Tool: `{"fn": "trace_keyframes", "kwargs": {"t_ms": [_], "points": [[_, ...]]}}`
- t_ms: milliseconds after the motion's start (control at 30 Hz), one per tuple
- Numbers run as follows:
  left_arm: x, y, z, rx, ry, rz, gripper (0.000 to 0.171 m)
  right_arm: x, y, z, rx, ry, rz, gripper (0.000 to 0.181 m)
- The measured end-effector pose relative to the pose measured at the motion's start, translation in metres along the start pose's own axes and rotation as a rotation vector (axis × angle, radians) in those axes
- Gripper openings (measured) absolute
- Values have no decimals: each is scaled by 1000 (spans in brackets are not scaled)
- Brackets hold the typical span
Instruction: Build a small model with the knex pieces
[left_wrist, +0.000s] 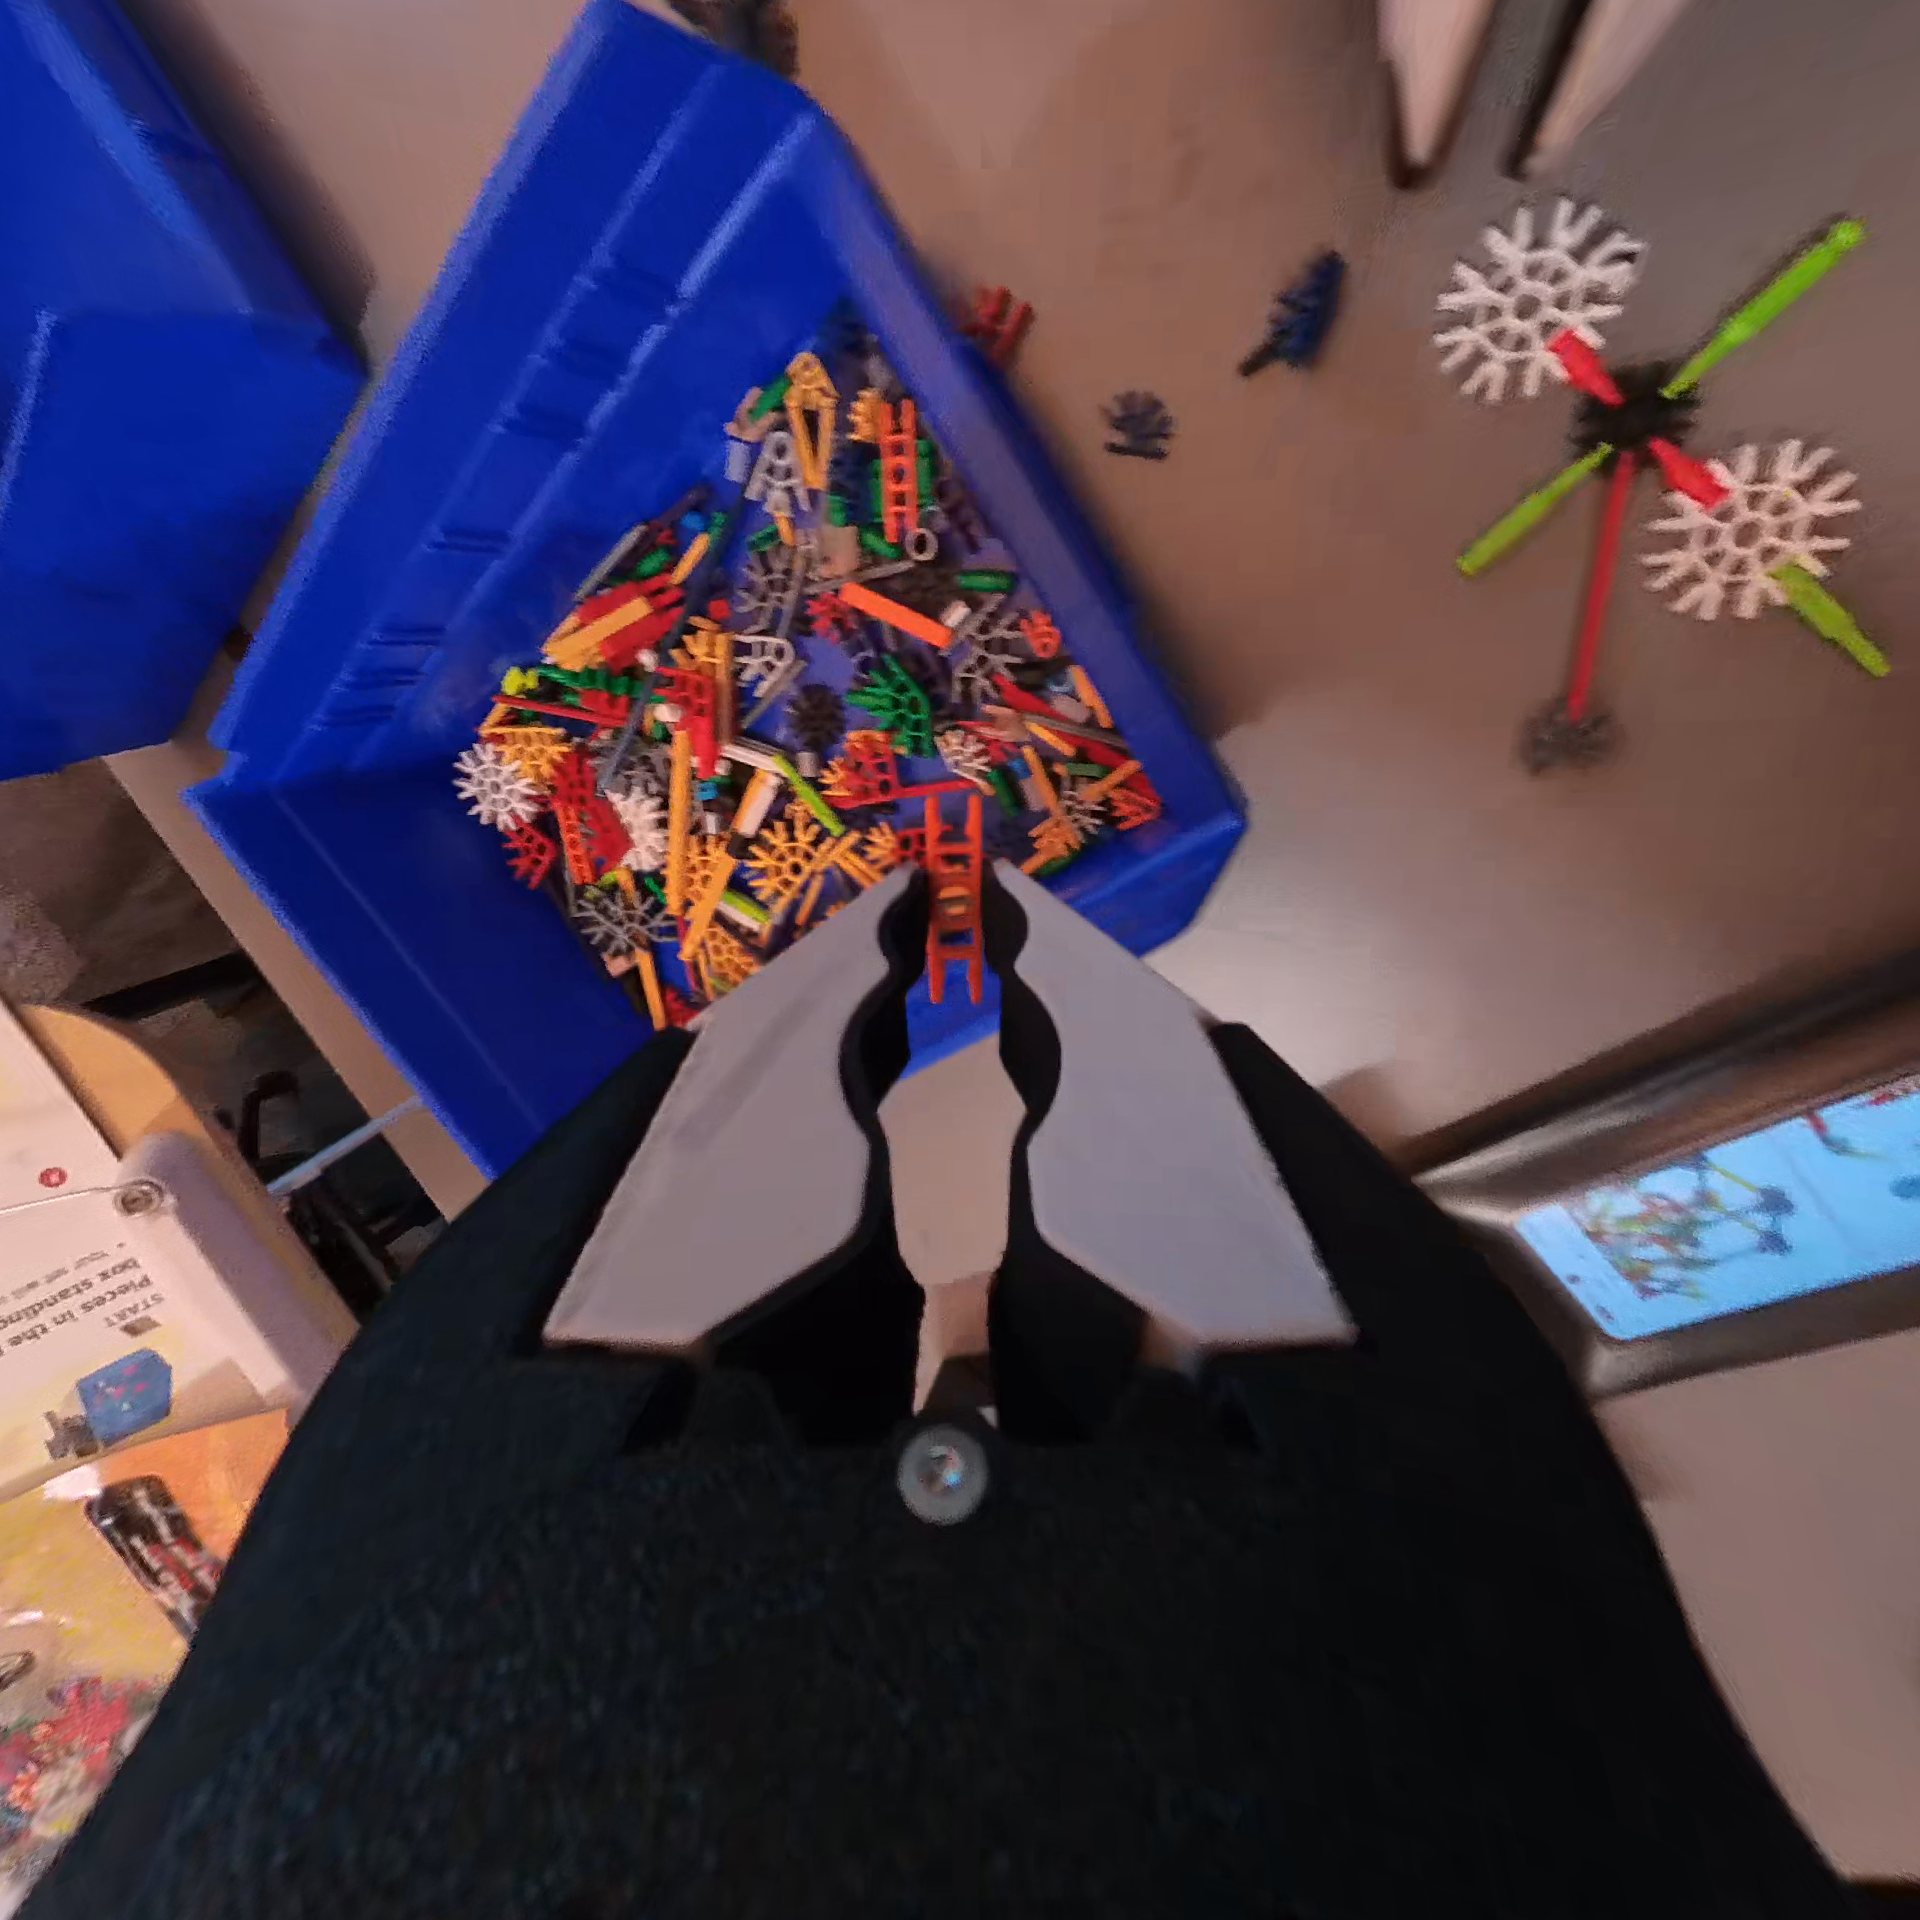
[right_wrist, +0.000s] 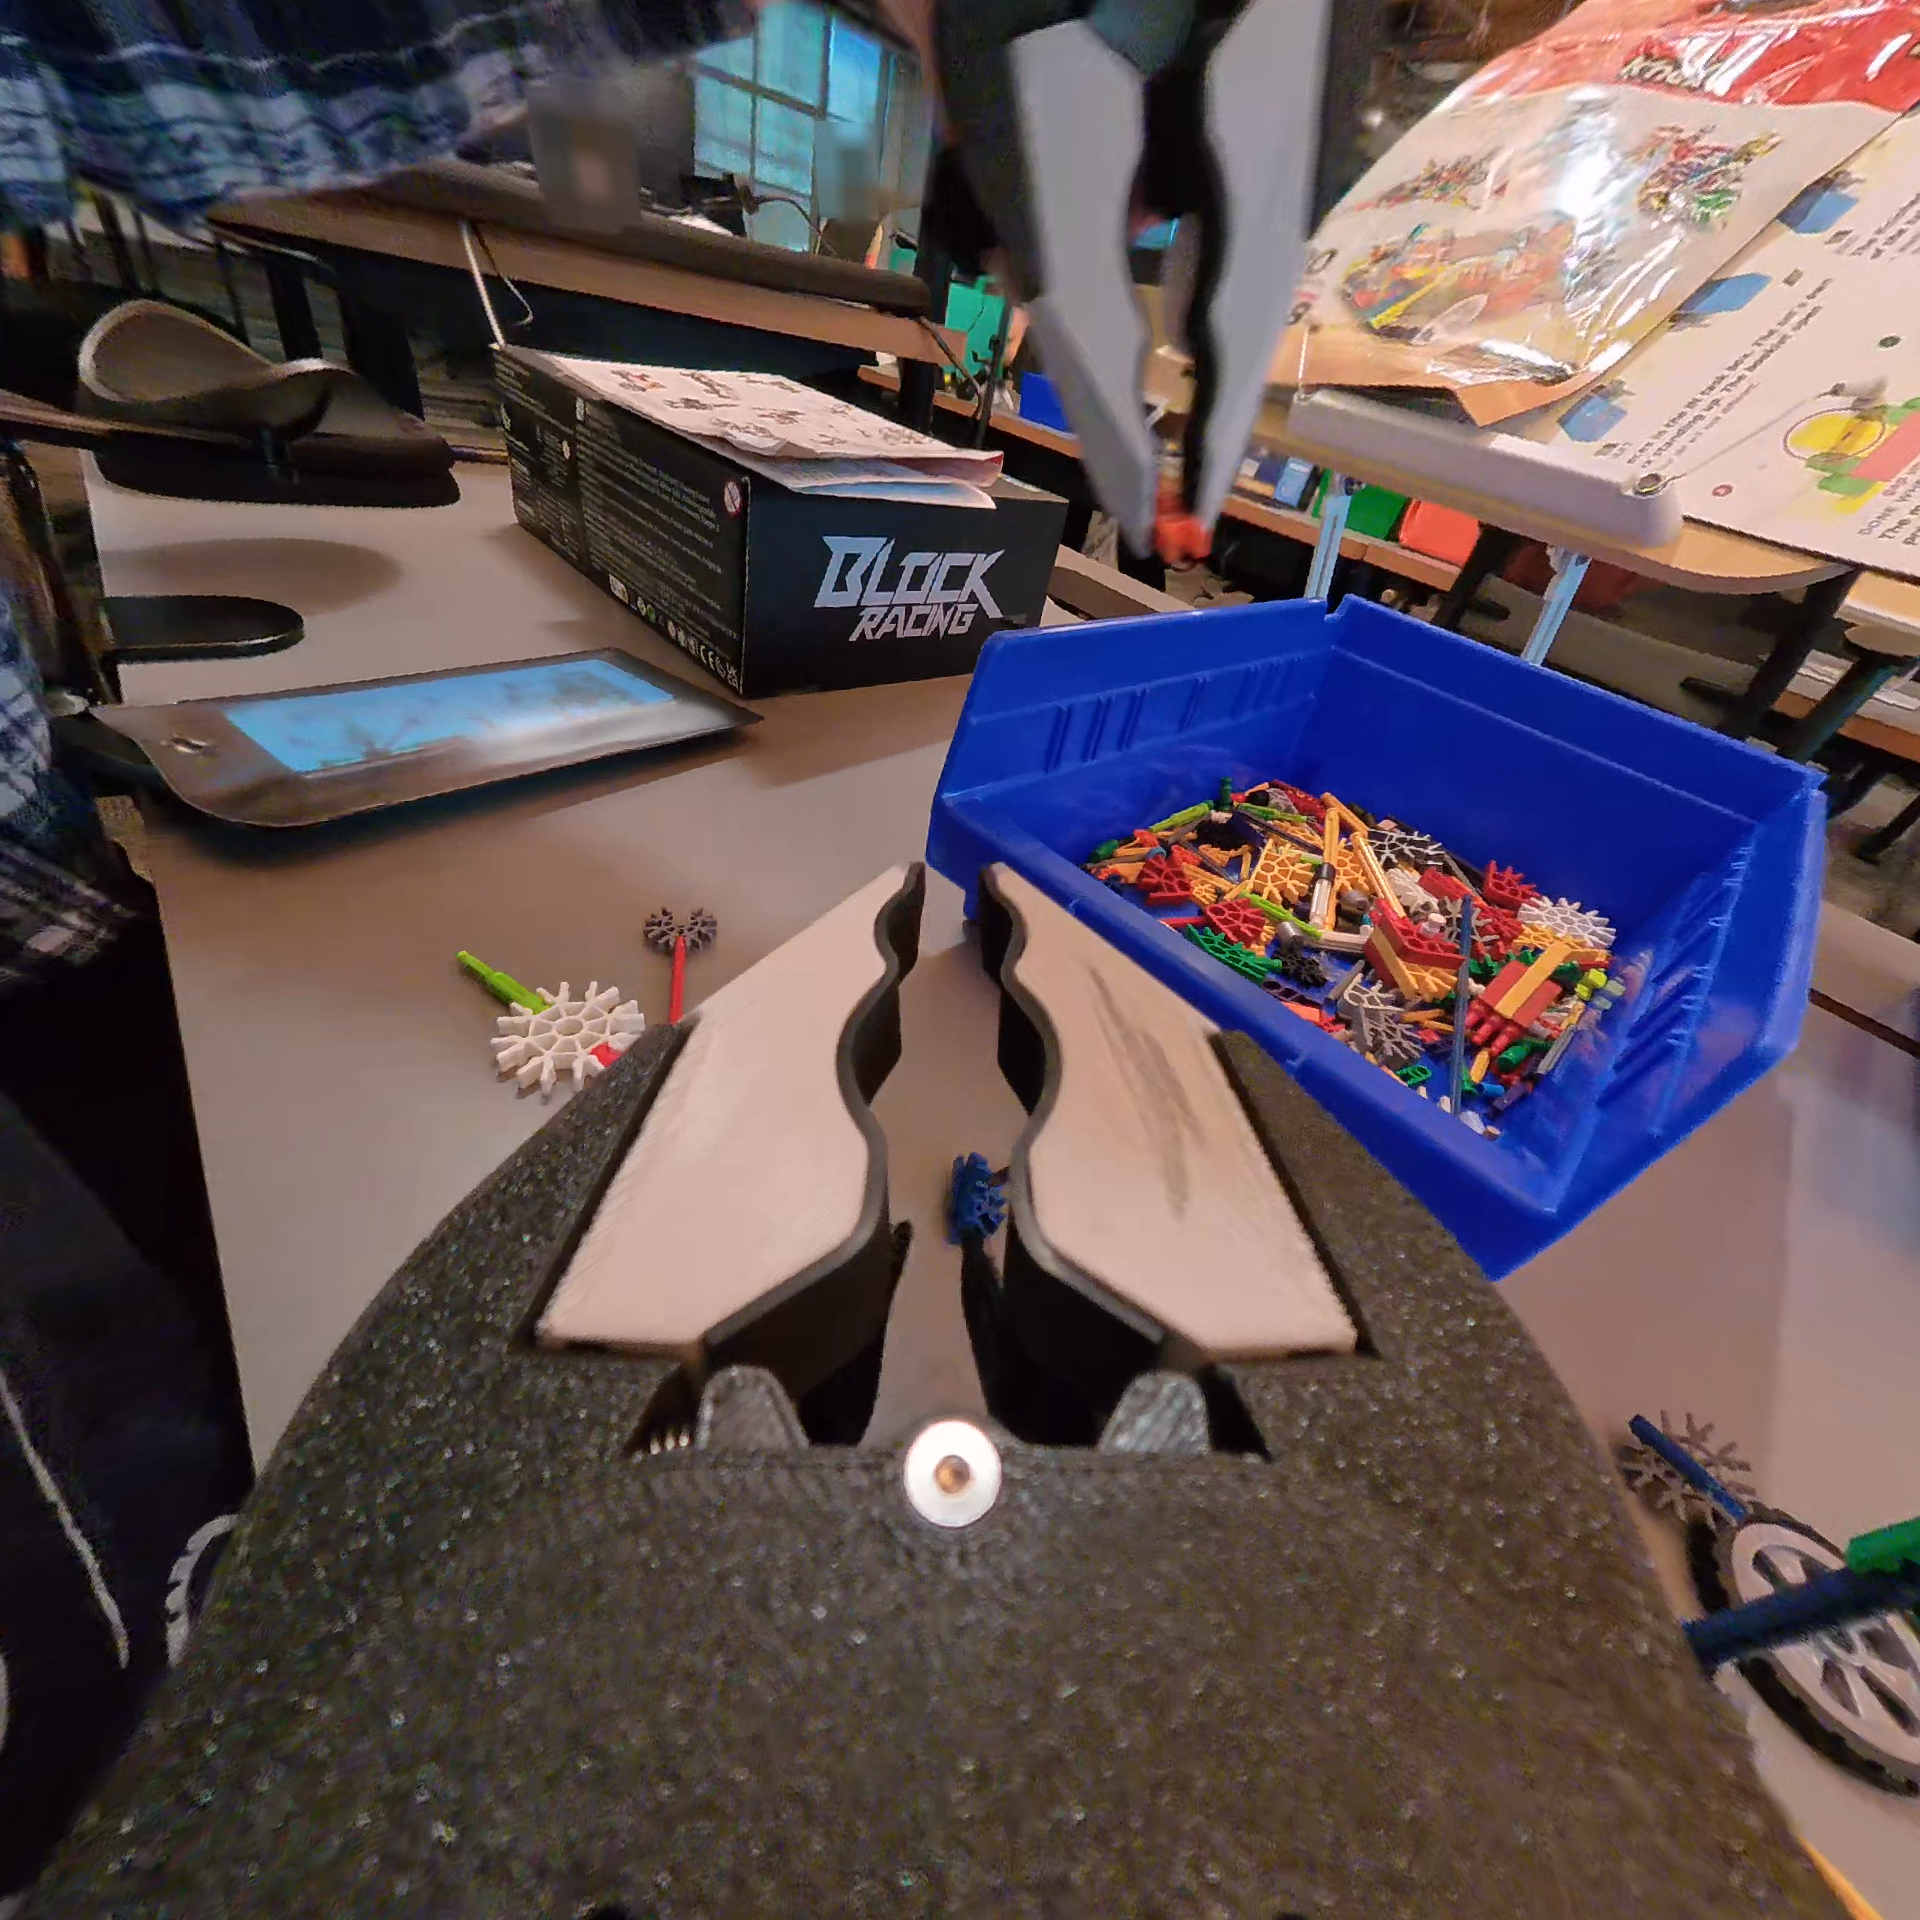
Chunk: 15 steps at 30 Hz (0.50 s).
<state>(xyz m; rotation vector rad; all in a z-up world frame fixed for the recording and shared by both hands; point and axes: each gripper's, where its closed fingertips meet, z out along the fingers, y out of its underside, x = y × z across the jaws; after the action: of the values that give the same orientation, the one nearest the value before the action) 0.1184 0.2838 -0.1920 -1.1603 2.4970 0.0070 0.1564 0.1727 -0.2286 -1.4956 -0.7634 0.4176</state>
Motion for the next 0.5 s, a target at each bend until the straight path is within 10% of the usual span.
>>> {"fn": "trace_keyframes", "kwargs": {"t_ms": [500], "points": [[109,-16,44,39,128,49,8,-3,15,-10,-105,29,-38,6]]}}
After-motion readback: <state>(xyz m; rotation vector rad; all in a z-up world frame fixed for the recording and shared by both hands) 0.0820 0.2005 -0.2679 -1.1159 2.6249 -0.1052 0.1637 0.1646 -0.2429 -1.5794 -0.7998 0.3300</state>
